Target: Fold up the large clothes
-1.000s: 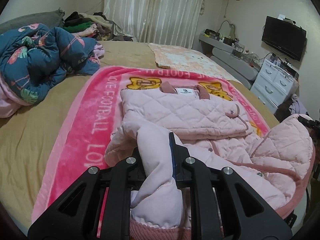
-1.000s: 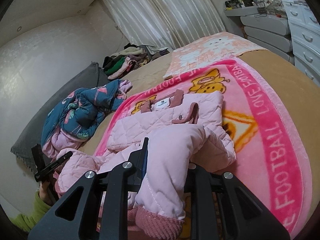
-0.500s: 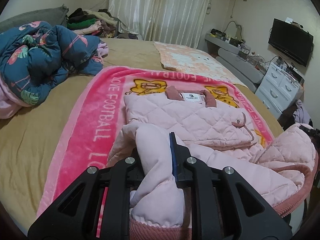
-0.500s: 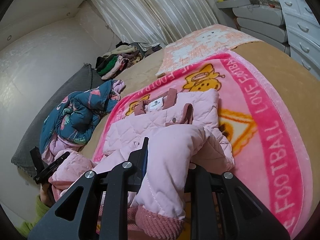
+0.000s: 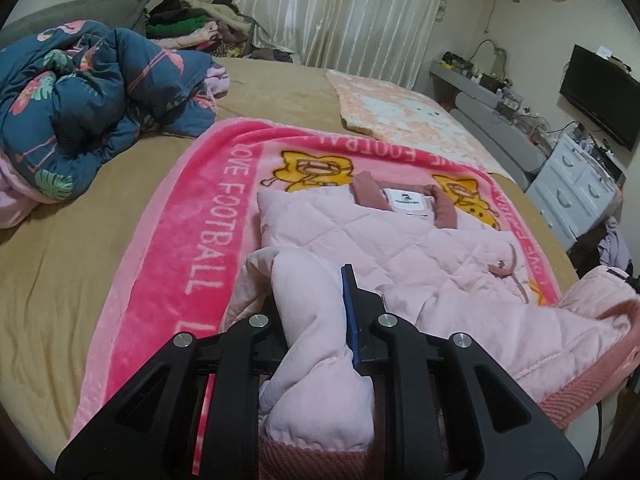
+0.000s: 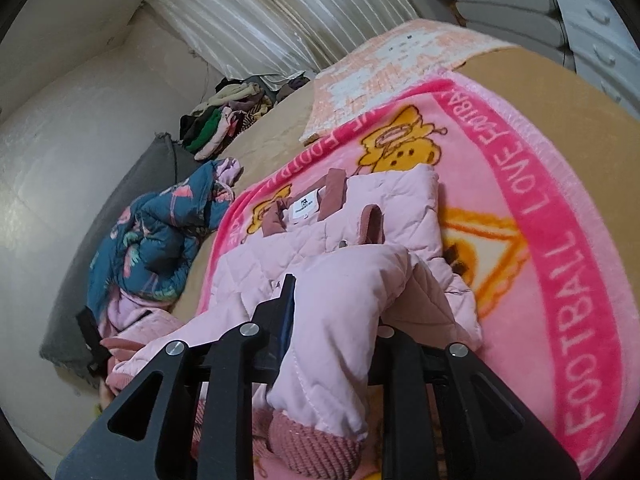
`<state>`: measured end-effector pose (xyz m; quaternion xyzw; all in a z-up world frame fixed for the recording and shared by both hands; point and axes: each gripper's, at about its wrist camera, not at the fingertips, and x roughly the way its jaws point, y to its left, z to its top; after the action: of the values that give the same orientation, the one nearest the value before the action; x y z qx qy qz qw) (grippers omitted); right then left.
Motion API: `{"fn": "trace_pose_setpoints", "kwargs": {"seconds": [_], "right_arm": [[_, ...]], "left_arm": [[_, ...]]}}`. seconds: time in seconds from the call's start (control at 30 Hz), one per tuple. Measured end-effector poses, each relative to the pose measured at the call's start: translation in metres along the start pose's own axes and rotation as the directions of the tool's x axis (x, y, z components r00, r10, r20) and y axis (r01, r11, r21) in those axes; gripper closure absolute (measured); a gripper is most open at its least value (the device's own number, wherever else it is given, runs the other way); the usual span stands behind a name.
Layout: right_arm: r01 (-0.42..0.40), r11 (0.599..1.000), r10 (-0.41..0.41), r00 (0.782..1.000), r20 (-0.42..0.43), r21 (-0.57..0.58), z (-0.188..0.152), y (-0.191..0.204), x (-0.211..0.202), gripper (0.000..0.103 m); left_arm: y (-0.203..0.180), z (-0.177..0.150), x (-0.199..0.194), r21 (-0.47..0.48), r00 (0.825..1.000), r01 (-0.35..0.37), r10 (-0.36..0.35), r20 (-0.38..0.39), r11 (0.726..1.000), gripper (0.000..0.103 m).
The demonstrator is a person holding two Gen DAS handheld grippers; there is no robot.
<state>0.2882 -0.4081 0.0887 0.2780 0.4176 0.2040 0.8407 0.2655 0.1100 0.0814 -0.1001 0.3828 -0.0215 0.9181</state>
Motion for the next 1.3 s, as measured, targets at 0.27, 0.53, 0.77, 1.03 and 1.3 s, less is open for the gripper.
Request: {"fn": "trace_pose_setpoints", "kwargs": {"seconds": [0.27,0.53,0.77,1.03,1.3], "right_arm": [[-0.083,0.993,0.082,0.996,0.017,0.081,0.030,-0.003,0.020,0.036],[-0.169,0.985,0.159,0.970,0.182,0.038,0.045,-0.007,-0.005,0.015],[0.050,0.987,-0.013,0.972,0.234,-0.153,0.031,-0.015,-0.001,0.007],[0.260,0.944,-0.253,0.966,0.059,-0.203,0.011,-0.041,0.092,0.007],[0.317,0.913,-0.304,0.948,0.091,-0.257,0.016,-0.033,0.111,0.007]], "left_arm": [[0.006,0.011,0.036,-0.002,0.998,-0.045,0.045,-0.042,0.999,0.090],[0.014,0.014,0.054,-0.018,0.997,-0.052,0.050,-0.065,0.999,0.090],[0.019,0.019,0.071,-0.047,0.995,-0.050,0.046,-0.086,0.998,0.089],[0.020,0.024,0.066,-0.095,0.998,0.024,-0.029,-0.052,0.995,0.049],[0.020,0.025,0.022,-0.128,0.989,0.147,-0.142,0.043,0.981,0.030]]}}
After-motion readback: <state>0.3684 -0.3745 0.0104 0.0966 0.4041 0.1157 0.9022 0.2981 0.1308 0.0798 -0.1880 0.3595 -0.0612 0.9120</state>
